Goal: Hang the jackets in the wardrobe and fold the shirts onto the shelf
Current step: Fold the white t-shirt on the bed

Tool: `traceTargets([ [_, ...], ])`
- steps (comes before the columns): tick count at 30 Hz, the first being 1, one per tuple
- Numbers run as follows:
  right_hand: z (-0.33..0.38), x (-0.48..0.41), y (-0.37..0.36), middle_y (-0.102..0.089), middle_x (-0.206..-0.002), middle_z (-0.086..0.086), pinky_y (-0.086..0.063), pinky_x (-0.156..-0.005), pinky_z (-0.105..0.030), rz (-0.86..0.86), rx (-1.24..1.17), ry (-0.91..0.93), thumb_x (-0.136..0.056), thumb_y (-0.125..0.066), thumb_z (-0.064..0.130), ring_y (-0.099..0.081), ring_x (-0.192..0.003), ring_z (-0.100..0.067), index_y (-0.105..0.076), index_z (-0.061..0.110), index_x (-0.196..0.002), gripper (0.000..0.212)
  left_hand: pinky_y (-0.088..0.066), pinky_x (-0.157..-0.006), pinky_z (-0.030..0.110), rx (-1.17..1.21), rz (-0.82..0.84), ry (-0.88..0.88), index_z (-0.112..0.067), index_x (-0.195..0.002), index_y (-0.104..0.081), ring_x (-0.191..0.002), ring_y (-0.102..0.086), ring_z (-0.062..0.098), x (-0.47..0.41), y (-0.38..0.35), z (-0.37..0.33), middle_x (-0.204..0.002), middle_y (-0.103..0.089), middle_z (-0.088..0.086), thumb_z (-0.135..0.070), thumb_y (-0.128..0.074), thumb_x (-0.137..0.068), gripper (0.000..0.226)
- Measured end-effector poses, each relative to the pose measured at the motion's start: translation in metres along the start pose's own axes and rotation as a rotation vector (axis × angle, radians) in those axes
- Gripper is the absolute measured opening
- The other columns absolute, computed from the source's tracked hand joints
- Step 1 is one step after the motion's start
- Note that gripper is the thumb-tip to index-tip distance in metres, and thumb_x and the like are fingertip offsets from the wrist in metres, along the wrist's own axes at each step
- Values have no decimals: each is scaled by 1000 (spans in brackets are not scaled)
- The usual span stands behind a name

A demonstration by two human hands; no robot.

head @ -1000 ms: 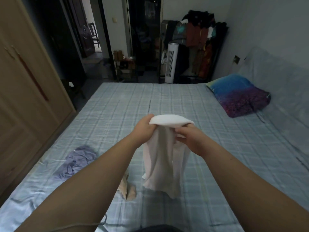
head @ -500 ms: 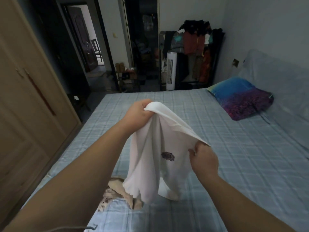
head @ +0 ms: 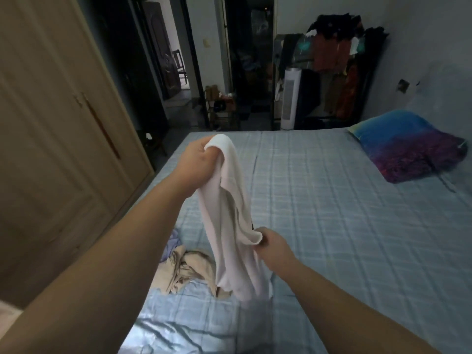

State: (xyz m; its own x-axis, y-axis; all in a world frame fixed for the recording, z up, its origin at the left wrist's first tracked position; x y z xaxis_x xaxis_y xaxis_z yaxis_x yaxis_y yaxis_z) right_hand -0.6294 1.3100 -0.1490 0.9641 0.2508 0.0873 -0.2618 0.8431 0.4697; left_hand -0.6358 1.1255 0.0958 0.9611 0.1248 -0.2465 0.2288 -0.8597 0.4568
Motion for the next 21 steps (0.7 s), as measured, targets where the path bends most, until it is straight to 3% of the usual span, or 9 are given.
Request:
traceTargets([
  [4,-1,12,-2,-67,-78,6,-42,-63,-16,-197,-28,11,-95,-52,15,-62,-76,-16,-68,16,-87,18,-51,-79,42,-111,-97,38,-23,-87,-64,-87,-63,25,11,20,21,-91,-66,4,-29,-36,-97,30],
  [8,-1,18,24,-63,-81,2,-35,-67,-26,-420,-89,4,-99,-48,13,-60,-81,-22,-67,12,-93,20,-46,-87,40,-294,-109,-5,-13,-113,-58,-102,-58,26,26,48,39,-110,-62,8,-30,-30,-96,37],
  [13,34,20,84,-56,-83,-5,-29,-66,-30,-567,-81,105,-101,-40,15,-52,-79,-24,-54,10,-90,19,-46,-81,38,-457,-73,-39,-13,-113,-59,-96,-58,25,49,84,51,-106,-64,6,-23,-35,-92,33],
  [17,80,25,142,-54,-77,1,-29,-62,-33,-490,224,207,-103,-40,21,-51,-76,-25,-52,13,-90,20,-52,-80,41,-560,34,8,-21,-99,-64,-93,-63,26,46,118,45,-98,-68,5,-4,-42,-87,30],
  [21,132,41,177,-52,-92,-5,-34,-73,-35,-367,645,272,-105,-36,27,-49,-84,-24,-52,14,-98,22,-39,-72,28,-714,174,34,-18,-105,-67,-93,-58,21,40,143,21,-102,-65,4,-12,-49,-98,21],
])
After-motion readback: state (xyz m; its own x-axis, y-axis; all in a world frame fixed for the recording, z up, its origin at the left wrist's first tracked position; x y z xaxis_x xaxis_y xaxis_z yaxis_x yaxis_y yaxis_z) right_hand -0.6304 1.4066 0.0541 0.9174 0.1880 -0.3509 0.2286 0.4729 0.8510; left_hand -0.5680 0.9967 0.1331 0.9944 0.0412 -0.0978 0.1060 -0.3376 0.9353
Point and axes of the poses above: each hand's wrist, its own x-axis away from the middle knuckle, its own y-axis out of the back of the hand, z = x × y, the point moved 4 cm from there along -x, towards the middle knuckle
